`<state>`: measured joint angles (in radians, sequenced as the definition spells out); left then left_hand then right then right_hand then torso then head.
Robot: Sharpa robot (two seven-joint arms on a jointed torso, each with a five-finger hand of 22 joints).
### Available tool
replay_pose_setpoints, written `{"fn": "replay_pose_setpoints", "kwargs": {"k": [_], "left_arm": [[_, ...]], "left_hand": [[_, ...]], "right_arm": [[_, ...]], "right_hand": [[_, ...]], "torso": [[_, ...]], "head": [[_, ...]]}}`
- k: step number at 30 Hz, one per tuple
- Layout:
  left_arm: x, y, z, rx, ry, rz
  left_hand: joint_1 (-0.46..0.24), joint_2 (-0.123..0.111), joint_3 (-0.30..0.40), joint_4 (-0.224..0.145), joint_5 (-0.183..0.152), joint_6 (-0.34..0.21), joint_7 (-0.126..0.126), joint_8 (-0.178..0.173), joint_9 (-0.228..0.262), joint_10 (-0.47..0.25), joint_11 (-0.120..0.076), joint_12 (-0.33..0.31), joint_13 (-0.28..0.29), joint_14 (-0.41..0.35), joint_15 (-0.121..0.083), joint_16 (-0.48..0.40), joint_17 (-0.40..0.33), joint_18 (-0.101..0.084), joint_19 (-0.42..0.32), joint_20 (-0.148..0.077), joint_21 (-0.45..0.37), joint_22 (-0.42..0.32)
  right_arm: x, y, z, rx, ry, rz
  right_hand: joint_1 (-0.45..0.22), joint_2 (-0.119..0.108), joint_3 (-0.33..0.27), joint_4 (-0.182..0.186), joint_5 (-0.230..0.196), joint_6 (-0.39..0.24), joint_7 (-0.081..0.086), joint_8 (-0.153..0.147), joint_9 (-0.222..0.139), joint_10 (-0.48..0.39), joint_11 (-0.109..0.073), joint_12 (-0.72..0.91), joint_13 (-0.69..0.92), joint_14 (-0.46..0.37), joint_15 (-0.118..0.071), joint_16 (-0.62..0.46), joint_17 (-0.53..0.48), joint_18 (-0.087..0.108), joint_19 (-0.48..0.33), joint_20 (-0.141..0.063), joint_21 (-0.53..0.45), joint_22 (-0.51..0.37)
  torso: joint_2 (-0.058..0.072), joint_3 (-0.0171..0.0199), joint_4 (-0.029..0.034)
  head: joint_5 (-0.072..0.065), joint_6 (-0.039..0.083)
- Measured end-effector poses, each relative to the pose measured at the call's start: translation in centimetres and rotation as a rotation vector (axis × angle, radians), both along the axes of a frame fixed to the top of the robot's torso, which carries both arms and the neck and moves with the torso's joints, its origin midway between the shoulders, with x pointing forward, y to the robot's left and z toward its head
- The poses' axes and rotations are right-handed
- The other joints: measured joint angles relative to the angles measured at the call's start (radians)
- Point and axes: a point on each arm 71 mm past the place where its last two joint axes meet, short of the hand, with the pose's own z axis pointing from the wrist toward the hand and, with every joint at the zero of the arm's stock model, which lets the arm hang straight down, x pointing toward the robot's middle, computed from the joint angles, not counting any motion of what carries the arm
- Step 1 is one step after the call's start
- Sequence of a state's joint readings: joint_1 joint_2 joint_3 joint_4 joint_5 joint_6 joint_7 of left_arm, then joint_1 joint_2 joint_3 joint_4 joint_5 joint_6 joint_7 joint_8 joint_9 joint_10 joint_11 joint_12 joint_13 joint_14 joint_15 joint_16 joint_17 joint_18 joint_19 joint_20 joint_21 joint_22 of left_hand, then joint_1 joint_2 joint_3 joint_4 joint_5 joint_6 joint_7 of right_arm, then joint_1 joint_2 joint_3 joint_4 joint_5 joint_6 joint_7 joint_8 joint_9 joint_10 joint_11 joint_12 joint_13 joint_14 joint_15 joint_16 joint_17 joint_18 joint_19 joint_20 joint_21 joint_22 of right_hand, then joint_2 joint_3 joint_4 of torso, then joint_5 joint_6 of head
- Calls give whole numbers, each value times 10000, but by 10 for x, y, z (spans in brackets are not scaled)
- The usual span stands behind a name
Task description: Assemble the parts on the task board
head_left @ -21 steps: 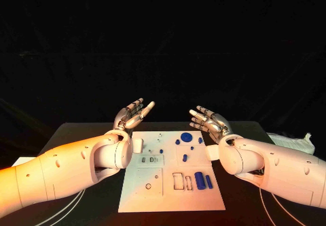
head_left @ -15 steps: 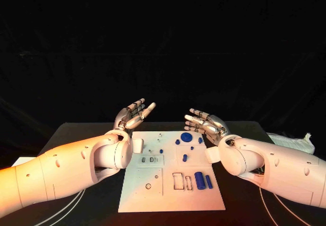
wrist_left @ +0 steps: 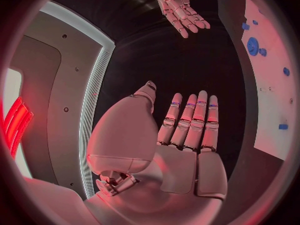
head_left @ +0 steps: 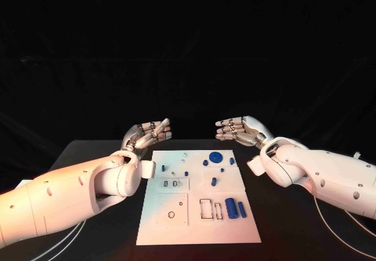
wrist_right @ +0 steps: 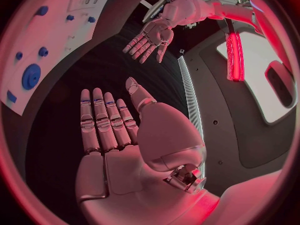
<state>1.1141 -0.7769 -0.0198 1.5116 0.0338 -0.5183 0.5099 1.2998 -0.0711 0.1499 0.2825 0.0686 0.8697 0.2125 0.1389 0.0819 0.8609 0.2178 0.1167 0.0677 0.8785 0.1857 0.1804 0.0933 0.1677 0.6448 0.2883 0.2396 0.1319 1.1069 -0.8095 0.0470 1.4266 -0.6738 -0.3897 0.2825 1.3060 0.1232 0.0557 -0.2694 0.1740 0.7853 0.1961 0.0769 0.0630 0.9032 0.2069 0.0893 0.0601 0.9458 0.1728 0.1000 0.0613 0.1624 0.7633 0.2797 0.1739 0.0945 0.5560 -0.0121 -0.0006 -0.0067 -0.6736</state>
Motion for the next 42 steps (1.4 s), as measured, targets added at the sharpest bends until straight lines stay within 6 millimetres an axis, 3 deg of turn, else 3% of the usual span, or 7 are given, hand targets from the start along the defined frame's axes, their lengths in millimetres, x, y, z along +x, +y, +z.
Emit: {"fn": "replay_pose_setpoints", "kwargs": {"k": [4, 8, 16, 18, 21, 31, 42], "left_arm": [[-4, 4, 4, -182, -2, -391], [-11, 0, 10, -390, -29, -931], [-22, -3, 25, -558, 2, -1293], [-24, -3, 27, -594, 54, -1283], [-26, -3, 32, -684, 90, -1306], [-34, -12, 43, -955, 97, -1572], [-38, -13, 49, -1073, 68, -1684]], "left_hand": [[109, 109, -123, -123, 0, 644, 180, 13, -49, 747, -272, 32, -23, 1175, -344, 281, 106, 47, 1483, -225, 710, 228], [141, 141, -177, -177, 0, 771, 210, -82, -118, 919, -324, -85, -30, 1479, -445, 282, 123, 45, 1913, -343, 808, 232], [370, 370, -119, -345, 0, 847, 281, -315, -152, 1008, -270, -276, -39, 1442, -408, -21, 57, 45, 1915, -345, 718, 81], [370, 370, -119, -345, 0, 880, 249, -315, -151, 1008, -270, -276, -39, 1442, -409, -21, 57, 44, 1915, -345, 718, 81], [370, 370, -89, -374, 0, 881, 249, -315, -151, 1008, -269, -276, -38, 1442, -409, -21, 51, 44, 1915, -345, 718, 70], [409, 408, -144, -431, 0, 880, 249, -432, -160, 1007, -269, -359, -38, 1442, -409, -129, 14, 42, 1915, -345, 660, 16], [408, 408, -144, -430, 1, 879, 248, -491, -160, 1004, -267, -392, -37, 1405, -372, -179, 1, 41, 1914, -344, 621, -15]], "right_arm": [[5, 0, 12, -1239, -910, 194], [8, 4, 20, -2608, -1727, 431], [13, 19, 31, -5564, -2880, 803], [14, 22, 33, -6190, -3033, 829], [16, 24, 35, -7148, -3225, 802], [18, 27, 35, -9156, -3384, 863], [20, 30, 32, -9980, -3358, 1023]], "right_hand": [[121, -122, 120, -120, 0, 808, 191, 0, 15, 706, -164, 0, 12, 805, -211, 48, 10, 0, 568, -153, 306, 85], [236, -237, 275, -161, 0, 1401, 320, 0, 16, 1305, -337, -79, 12, 1573, -441, 105, 10, 0, 1167, -391, 708, 223], [217, -491, 419, -129, 0, 2032, -22, 0, 27, 2064, -719, -146, 22, 3225, -965, 460, 175, 155, 2211, -913, 1630, 630], [52, -759, 477, -71, 0, 2408, -290, -39, 47, 2585, -981, -206, 35, 4587, -1359, 933, 518, 158, 2939, -1329, 2387, 1004], [-17, -828, 524, -24, 0, 2628, -394, -39, 49, 2778, -1117, -206, 35, 5128, -1538, 1187, 797, 158, 3287, -1585, 2886, 1263], [-122, -933, 802, 114, -117, 2740, -480, -81, 47, 2755, -1166, -245, 34, 5210, -1621, 2319, 1791, 158, 3530, -1829, 3989, 1908], [-175, -986, 1119, 203, -157, 2770, -510, -81, 47, 2664, -1256, -245, 33, 5210, -1621, 3443, 2649, 157, 3381, -1864, 4733, 2390]], "torso": [[169, 3, 77], [373, -27, 211], [769, -123, 390], [870, -145, 414], [1002, -184, 443], [1423, -318, 585], [1725, -380, 731]], "head": [[-52, 71], [-160, 185], [-409, 327], [-472, 359], [-562, 370], [-830, 398], [-917, 515]]}}
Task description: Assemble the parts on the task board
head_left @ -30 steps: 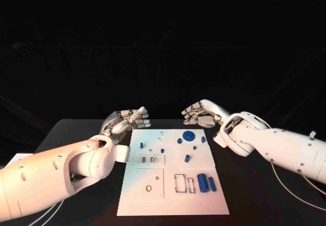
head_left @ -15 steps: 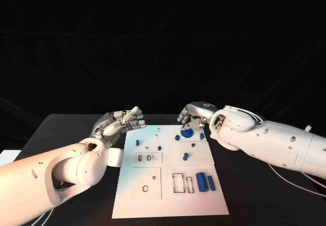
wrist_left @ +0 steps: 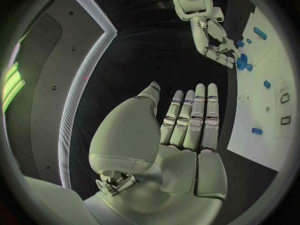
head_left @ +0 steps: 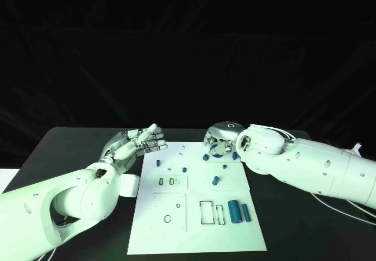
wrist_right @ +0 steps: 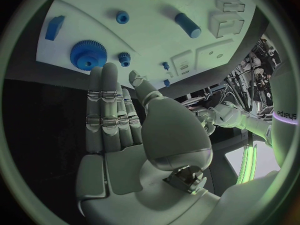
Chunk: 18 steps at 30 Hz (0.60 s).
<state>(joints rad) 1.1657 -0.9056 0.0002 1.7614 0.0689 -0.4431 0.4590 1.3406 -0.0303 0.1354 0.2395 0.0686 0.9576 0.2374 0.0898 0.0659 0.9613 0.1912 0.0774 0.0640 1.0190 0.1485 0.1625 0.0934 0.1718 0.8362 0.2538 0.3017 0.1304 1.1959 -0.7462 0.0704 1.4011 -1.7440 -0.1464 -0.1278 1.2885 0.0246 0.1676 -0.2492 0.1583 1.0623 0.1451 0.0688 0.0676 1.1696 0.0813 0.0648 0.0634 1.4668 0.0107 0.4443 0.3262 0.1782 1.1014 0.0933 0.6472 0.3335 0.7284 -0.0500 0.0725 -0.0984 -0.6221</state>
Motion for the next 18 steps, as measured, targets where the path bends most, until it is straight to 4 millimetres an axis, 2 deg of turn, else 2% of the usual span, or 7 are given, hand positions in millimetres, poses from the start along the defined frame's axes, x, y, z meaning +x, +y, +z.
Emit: {"fn": "replay_pose_setpoints", "kwargs": {"k": [6, 13, 18], "left_arm": [[-2, -2, 3, -40, -3, -81], [-2, -2, 5, -44, -30, -99], [-2, -2, 5, -36, -15, -102]], "left_hand": [[0, 0, -28, -27, 0, 0, 0, -49, -2, -35, 35, -32, 0, 0, 0, -53, -10, -1, -37, 36, 1, -19], [0, 0, -55, -55, 0, -1, 0, -106, -9, -72, 72, -50, 1, -37, 37, -66, -24, -2, -38, 37, -38, -40], [0, 0, -55, -55, 0, -1, 0, -106, -9, -72, 72, -50, 0, -37, 36, -66, -23, -2, -38, 37, -38, -39]], "right_arm": [[0, 4, -1, -227, -30, 115], [0, 4, -2, -425, 6, 150], [1, 3, -3, -572, 52, 122]], "right_hand": [[0, 0, 179, 79, -249, 30, -31, 0, -1, 0, 0, 0, -1, 0, 0, 303, 252, 1, -72, -1, 267, 176], [0, 0, 435, 87, -309, 78, -79, 1, -2, 0, 0, 0, -2, 0, 0, 540, 453, 0, -143, -1, 537, 348], [0, 1, 633, 148, -389, 130, -130, 1, -2, 20, -20, 0, -2, -38, -37, 811, 653, 0, -215, 0, 802, 512]], "torso": [[143, -22, 70], [285, -36, 84], [361, -47, 90]], "head": [[-24, 10], [-81, -4], [-191, -17]]}}
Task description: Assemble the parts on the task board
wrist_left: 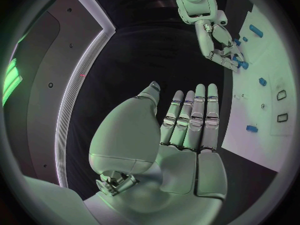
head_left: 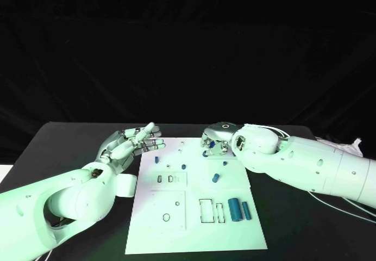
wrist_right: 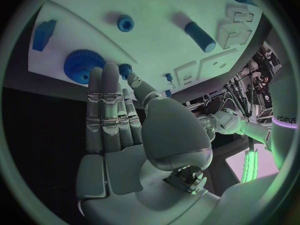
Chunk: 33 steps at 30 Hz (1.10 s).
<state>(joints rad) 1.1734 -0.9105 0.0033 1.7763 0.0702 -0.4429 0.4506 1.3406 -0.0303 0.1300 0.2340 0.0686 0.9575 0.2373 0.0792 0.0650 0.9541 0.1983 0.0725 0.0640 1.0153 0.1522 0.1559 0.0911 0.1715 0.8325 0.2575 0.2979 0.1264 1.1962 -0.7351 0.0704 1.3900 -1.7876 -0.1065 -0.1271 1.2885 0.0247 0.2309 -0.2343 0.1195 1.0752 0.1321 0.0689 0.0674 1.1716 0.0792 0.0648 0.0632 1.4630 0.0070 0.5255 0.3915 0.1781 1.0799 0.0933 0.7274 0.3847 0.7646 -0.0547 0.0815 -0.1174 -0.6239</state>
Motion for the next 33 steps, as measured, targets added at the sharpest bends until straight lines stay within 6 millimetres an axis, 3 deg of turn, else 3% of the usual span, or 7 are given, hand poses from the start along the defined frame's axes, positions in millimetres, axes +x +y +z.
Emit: {"fn": "replay_pose_setpoints", "kwargs": {"k": [7, 14, 26, 30, 33], "left_arm": [[0, 0, 0, 8, 19, -4], [0, 0, 0, 10, 38, -27], [-1, 0, 1, 26, 69, -34], [0, 0, 0, 31, 80, -36], [0, 0, 0, 41, 92, -28]], "left_hand": [[0, 0, 0, 0, 0, 0, 0, 0, 1, 0, 0, 0, 0, 0, 0, 0, 0, 0, 0, 0, 0, -13], [0, 0, 0, 0, 0, -38, 35, 0, 1, 0, 0, 0, 1, 0, 0, -56, 1, 0, 0, 0, 1, -13], [0, 0, -3, -2, 0, -38, 34, -48, 2, -36, 35, -2, 1, 0, 0, -56, -8, -1, 0, 0, -39, -24], [0, 0, -28, -28, 0, -38, 34, -48, 2, -36, 35, -37, 1, -26, 26, -56, -18, -1, -23, 24, -39, -36], [0, 0, -28, -28, 0, -38, 34, -48, 3, -36, 35, -37, 1, -35, 35, -65, -19, -2, -36, 36, -39, -44]], "right_arm": [[2, -2, -2, -162, 44, -57], [3, -1, -3, -253, 108, -39], [4, 1, -3, -304, 189, 20], [4, 1, -2, -240, 126, 53], [2, 2, -1, -75, -49, 116]], "right_hand": [[42, -42, 127, 16, 0, 27, 23, 0, -1, 16, -16, 0, -1, 0, 0, 111, 119, 0, -71, -1, 117, 98], [42, -42, 379, 131, -116, 110, 33, 0, -1, 90, -13, 0, -1, 0, 1, 326, 255, 0, -144, -3, 316, 218], [-37, -121, 807, 337, -271, 257, -4, -12, -3, 217, -32, -1, -7, 36, -36, 847, 566, 1, -177, -37, 744, 446], [-36, -121, 1127, 479, -560, 493, -9, -33, 8, 477, -68, -2, -11, 9, -85, 1311, 848, 0, -177, -37, 1016, 599], [-34, -121, 1398, 627, -672, 658, -10, 9, 13, 699, -123, -1, 8, 35, -110, 2415, 1907, 0, -83, -131, 1262, 745]], "torso": [[77, -12, 24], [139, -29, 45], [207, -43, 71], [223, -54, 80], [241, -57, 91]], "head": [[-51, 39], [-104, 4], [-103, 12], [-109, 16], [-126, 6]]}}
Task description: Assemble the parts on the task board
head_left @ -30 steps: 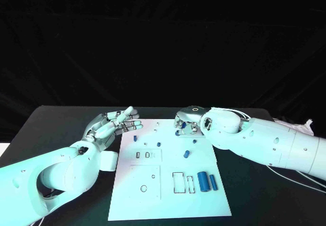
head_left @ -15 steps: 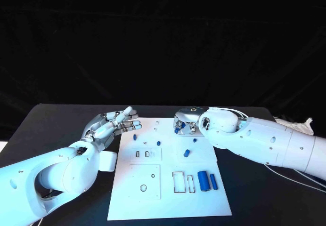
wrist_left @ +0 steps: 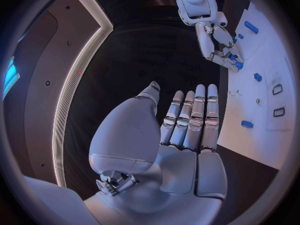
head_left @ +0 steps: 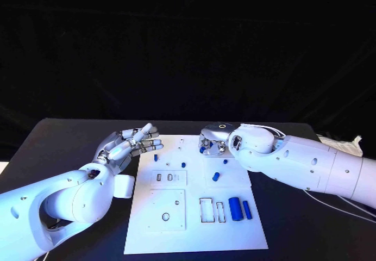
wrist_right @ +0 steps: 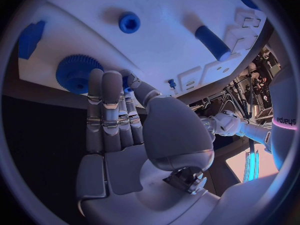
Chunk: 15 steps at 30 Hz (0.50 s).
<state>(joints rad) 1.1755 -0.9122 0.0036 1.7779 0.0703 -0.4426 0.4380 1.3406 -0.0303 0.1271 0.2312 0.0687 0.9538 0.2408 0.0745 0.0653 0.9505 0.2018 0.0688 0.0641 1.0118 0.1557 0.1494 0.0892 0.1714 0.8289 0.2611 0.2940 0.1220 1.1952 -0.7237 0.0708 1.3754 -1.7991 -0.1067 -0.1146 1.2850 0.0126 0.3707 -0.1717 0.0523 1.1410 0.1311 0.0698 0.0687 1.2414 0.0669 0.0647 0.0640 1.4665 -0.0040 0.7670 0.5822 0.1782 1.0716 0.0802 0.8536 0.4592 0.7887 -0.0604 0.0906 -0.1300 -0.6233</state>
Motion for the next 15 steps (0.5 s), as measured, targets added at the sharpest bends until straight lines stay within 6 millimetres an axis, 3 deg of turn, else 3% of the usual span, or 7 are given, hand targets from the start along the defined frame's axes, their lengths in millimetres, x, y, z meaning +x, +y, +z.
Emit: {"fn": "replay_pose_setpoints", "kwargs": {"k": [5, 15], "left_arm": [[1, 0, 0, 17, 27, 6], [1, 0, -1, 46, 72, 12]], "left_hand": [[0, 0, 0, 0, 0, 0, 0, 0, 0, 0, 0, 0, 0, 0, 0, -33, 0, 0, 0, 0, 0, -3], [0, 0, 0, 0, 0, 0, 0, -33, 0, -34, 34, 0, -8, 0, 0, -33, -10, 0, 0, 0, 0, -14]], "right_arm": [[-4, 5, 8, 539, -568, 163], [-3, 19, 20, 1322, -1316, 110]], "right_hand": [[23, -26, 305, 217, -51, 114, -15, 24, 3, 106, -34, -1, -2, 0, -71, 1233, 1146, 0, 34, -34, 339, 239], [-21, -70, 493, 353, -98, 115, -16, 19, 3, 102, -30, -15, -5, 0, -70, 1943, 1789, -1, 127, -12, 783, 752]], "torso": [[12, -13, 12], [47, -37, 37]], "head": [[3, 26], [3, 94]]}}
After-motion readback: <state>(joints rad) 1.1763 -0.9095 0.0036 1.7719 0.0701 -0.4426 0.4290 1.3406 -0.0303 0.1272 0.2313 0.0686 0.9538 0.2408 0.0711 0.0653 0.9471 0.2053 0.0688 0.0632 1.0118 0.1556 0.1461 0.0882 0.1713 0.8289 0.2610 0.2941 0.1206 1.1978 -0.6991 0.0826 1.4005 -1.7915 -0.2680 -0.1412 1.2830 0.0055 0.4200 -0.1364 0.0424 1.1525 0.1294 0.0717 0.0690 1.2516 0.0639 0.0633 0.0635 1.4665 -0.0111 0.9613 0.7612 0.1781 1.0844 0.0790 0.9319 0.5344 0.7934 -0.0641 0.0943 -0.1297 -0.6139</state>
